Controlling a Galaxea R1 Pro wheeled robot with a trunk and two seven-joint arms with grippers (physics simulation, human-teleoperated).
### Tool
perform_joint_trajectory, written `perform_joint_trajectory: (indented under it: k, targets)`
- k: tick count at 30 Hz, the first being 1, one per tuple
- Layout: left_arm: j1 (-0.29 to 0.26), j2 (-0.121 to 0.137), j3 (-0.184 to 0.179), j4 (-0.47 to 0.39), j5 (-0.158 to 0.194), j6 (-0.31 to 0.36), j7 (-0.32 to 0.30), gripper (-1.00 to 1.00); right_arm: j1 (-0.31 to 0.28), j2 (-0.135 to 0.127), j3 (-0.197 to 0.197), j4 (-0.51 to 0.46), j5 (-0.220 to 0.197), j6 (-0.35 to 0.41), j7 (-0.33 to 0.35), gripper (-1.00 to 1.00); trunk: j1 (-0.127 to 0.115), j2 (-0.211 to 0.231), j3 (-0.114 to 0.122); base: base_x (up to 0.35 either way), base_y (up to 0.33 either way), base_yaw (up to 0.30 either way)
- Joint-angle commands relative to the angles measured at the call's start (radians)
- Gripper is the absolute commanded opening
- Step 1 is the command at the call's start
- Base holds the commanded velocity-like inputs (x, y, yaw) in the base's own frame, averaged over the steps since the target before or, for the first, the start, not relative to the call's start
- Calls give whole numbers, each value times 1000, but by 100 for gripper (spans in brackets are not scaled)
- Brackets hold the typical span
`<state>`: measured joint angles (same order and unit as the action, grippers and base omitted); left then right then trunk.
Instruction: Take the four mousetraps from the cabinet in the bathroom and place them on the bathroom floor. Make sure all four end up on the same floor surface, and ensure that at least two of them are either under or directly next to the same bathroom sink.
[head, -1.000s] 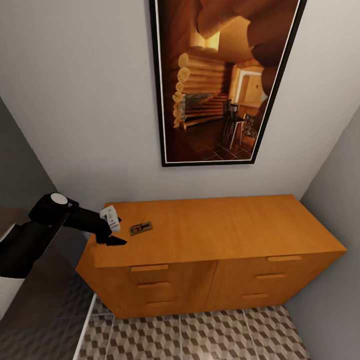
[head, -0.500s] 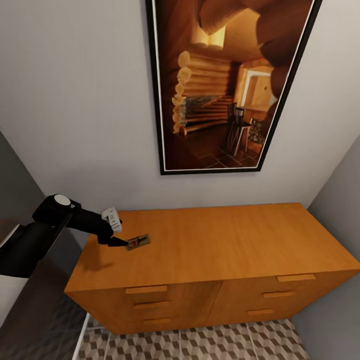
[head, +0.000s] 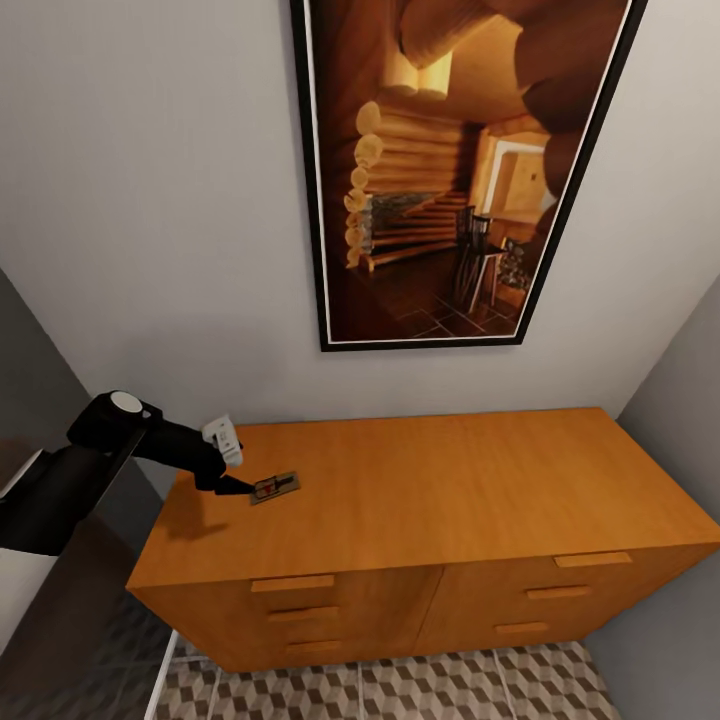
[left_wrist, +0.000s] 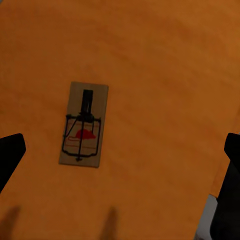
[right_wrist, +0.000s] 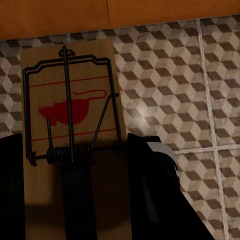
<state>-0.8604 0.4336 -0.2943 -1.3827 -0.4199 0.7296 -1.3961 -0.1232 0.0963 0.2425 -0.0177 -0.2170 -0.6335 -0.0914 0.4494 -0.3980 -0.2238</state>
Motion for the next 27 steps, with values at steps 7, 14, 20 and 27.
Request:
perform_joint_trajectory:
  k: [7, 14, 20, 27]
  targets:
    - [-1, -8, -3, 30, -7, 9, -6, 100, 0, 0, 8, 1, -8, -3, -2, -100, 1, -2, -2, 0, 0, 0]
    - [-1, -26, -4, 58, -7, 8, 35, 100, -1, -3, 8, 1, -8, -3, -2, -100, 1, -2, -2, 0, 0, 0]
    - [-2, -36, -5, 76, -7, 8, 51, 100, -1, -4, 9, 1, -8, -3, -2, -100, 1, -2, -2, 0, 0, 0]
    - [-2, -42, -4, 80, -7, 7, 54, 100, -1, -4, 9, 1, -8, -3, -1, -100, 1, -2, -2, 0, 0, 0]
